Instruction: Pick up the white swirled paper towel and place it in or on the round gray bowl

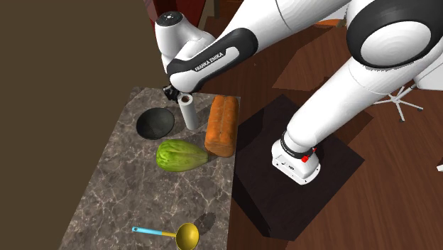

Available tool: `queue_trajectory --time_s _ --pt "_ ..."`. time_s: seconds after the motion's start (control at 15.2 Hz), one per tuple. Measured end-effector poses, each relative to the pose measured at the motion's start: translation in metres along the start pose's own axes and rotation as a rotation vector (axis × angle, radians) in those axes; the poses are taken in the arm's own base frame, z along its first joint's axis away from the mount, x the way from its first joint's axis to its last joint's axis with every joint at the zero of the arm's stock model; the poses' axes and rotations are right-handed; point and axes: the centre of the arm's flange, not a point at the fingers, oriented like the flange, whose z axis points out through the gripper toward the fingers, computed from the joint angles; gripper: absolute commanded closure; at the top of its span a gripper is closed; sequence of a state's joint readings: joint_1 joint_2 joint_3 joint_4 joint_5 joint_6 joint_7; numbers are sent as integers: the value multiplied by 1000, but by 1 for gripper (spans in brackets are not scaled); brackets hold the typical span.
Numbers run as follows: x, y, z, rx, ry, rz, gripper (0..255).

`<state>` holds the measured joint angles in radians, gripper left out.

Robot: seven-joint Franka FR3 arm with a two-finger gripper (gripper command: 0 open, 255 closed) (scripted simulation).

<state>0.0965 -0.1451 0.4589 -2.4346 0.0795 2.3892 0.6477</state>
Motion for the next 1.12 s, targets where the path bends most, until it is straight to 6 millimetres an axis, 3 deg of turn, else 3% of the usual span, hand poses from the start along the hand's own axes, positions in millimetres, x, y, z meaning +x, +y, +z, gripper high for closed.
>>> queue_trajectory --time_s 0.59,1.12 --pt "0 0 0 0 0 0 255" --pt "2 -1 -37 0 0 0 255"
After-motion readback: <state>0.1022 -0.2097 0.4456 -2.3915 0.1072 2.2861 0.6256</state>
